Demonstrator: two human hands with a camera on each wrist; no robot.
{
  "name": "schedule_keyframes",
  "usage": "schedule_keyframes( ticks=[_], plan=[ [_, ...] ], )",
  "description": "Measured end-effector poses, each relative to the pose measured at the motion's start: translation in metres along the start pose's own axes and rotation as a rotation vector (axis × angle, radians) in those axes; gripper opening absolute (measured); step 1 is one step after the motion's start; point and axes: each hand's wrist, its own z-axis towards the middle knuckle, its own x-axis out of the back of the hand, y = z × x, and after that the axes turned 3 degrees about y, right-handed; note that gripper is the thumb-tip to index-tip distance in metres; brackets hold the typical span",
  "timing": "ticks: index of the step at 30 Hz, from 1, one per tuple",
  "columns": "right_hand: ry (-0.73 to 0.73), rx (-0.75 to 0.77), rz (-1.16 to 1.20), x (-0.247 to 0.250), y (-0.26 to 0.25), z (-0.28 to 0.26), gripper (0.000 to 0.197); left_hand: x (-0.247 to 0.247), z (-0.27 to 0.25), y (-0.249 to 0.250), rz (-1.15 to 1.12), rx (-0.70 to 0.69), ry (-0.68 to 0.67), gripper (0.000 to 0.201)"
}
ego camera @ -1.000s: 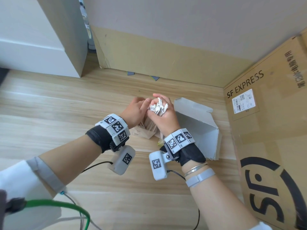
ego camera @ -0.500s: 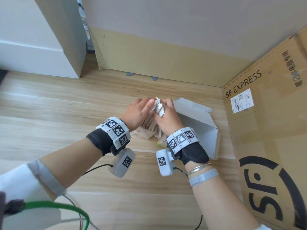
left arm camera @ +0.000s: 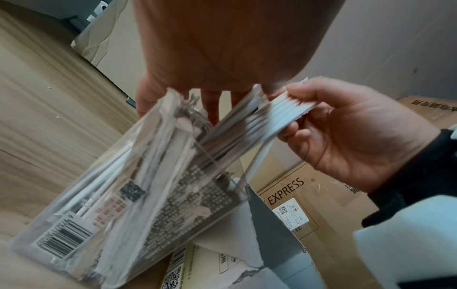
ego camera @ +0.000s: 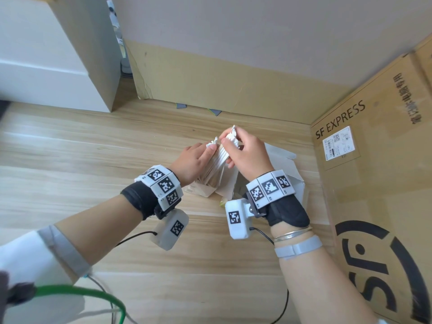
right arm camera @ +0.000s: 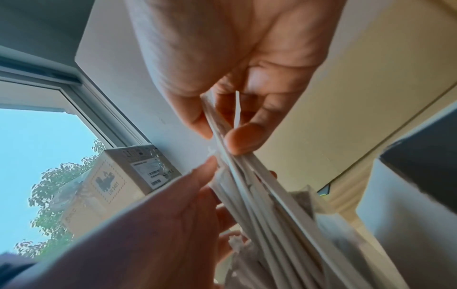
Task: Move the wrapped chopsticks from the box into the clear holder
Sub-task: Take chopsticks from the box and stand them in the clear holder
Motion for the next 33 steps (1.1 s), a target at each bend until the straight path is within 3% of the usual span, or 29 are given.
schedule_keyframes(
  ticks=[4, 9, 16, 22, 29, 33],
  plan=[
    [0.072, 0.061, -0.004, 0.001, -0.005, 0.002, 0.012, 0.000, 0.000, 0.001, 0.001, 0.007, 0.012, 0.031],
    [0.173, 0.105, 0.050, 0.000, -0.007, 0.005, 0.012, 0.001, -0.002, 0.002, -0.050, 0.004, 0.018, 0.035],
    [-0.064, 0.089, -0.248, -0.016, 0.010, 0.003, 0.017, 0.002, -0.005, 0.004, -0.185, 0.060, 0.050, 0.049],
    [-0.185, 0.005, -0.327, -0.016, 0.019, 0.002, 0.023, -0.002, -0.004, -0.002, -0.090, 0.088, 0.050, 0.049],
    [-0.075, 0.081, -0.100, -0.009, 0.011, -0.008, 0.005, -0.011, 0.003, -0.013, -0.036, 0.083, 0.021, 0.038],
    [-0.096, 0.104, -0.186, -0.017, 0.018, -0.012, 0.012, -0.011, 0.004, -0.011, -0.151, 0.093, 0.025, 0.056]
  ],
)
